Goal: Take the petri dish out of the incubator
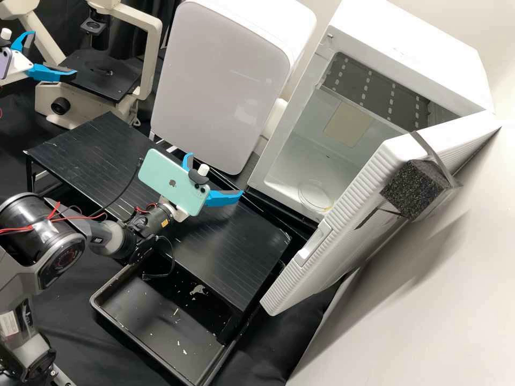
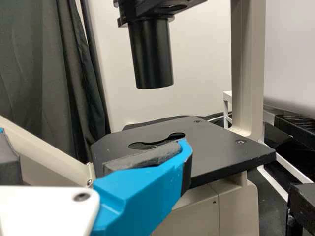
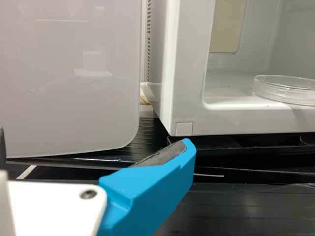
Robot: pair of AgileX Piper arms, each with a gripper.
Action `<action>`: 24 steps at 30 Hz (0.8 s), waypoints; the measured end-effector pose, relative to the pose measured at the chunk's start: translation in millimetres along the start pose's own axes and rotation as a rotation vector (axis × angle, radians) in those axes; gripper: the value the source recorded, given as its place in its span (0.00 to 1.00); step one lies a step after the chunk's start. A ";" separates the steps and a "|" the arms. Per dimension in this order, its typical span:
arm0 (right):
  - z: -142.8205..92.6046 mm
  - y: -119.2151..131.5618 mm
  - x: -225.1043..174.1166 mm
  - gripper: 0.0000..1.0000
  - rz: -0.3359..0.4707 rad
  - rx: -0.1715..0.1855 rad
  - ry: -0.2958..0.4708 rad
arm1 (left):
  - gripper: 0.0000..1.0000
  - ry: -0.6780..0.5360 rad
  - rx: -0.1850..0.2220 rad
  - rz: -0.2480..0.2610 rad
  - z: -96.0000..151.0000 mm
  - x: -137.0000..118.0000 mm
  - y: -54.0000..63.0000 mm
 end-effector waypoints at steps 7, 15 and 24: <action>0.0 0.0 0.0 1.00 0.000 0.000 0.000 | 1.00 0.000 0.000 0.000 0.0 0.0 0.0; 8.8 5.2 -12.0 1.00 0.007 -0.013 -0.017 | 1.00 0.000 0.000 0.000 0.0 0.0 0.0; 40.8 29.9 -46.0 1.00 0.102 0.040 -0.008 | 1.00 0.000 0.000 0.000 0.0 0.0 0.0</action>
